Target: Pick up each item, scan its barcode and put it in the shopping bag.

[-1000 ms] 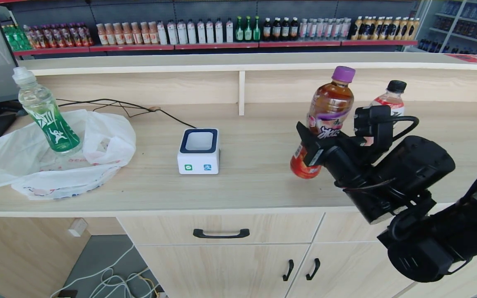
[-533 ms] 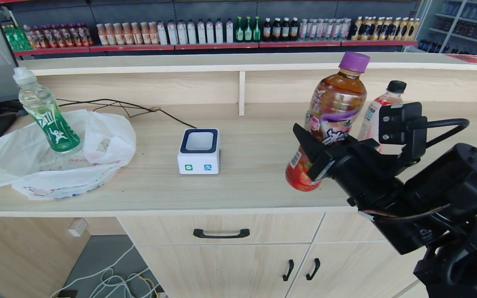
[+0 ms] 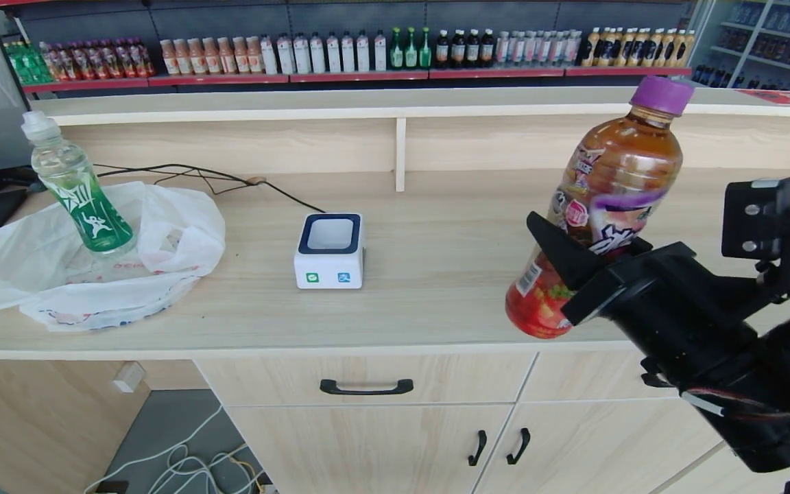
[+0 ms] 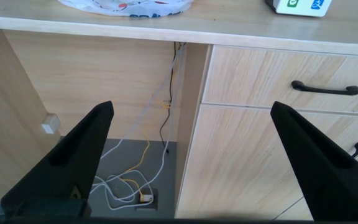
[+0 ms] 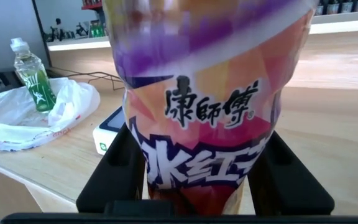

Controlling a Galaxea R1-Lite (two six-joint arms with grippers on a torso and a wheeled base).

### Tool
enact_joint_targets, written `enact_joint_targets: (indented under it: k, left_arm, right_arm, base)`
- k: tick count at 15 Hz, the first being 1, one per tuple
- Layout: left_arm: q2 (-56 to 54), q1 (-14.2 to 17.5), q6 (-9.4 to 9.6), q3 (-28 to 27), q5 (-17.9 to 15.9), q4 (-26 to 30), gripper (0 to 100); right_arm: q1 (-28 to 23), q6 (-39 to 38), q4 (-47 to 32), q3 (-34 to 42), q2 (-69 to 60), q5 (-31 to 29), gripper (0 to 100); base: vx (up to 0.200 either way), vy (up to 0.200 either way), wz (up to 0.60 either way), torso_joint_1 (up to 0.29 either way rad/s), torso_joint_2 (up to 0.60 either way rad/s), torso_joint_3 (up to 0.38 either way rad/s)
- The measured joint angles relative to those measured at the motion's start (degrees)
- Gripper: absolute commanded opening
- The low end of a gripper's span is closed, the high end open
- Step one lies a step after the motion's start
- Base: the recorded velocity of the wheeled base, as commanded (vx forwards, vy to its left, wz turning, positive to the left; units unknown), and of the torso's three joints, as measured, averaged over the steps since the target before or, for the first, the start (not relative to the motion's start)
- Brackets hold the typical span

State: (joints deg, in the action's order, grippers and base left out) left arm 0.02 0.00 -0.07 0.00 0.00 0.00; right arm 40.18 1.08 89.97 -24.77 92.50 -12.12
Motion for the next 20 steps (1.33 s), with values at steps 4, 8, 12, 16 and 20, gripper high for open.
enact_joint_targets:
  k: [4, 8, 12, 16, 20]
  left_arm:
    - [0.0, 0.0, 0.0, 0.0, 0.0, 0.0, 100]
    - [0.0, 0.0, 0.0, 0.0, 0.0, 0.0, 100]
    - [0.0, 0.0, 0.0, 0.0, 0.0, 0.0, 100]
    - [0.0, 0.0, 0.0, 0.0, 0.0, 0.0, 100]
    - [0.0, 0.0, 0.0, 0.0, 0.0, 0.0, 100]
  right_arm:
    - [2.6, -3.8, -0.1, 4.2, -4.8, 0.3, 0]
    - [4.3, -11.1, 0.0, 4.5, -7.2, 6.2, 0]
    - [4.5, -17.2, 0.0, 2.8, -6.3, 15.0, 0]
    - [4.5, -19.4, 0.0, 1.3, -5.0, 25.0, 0]
    - [5.4, -28.0, -0.1, -3.6, -4.2, 26.4, 0]
  base:
    - [0.0, 0.0, 0.0, 0.0, 0.0, 0.0]
    - [0.0, 0.0, 0.0, 0.0, 0.0, 0.0]
    - [0.0, 0.0, 0.0, 0.0, 0.0, 0.0]
    - [0.0, 0.0, 0.0, 0.0, 0.0, 0.0]
    - [0.0, 0.0, 0.0, 0.0, 0.0, 0.0]
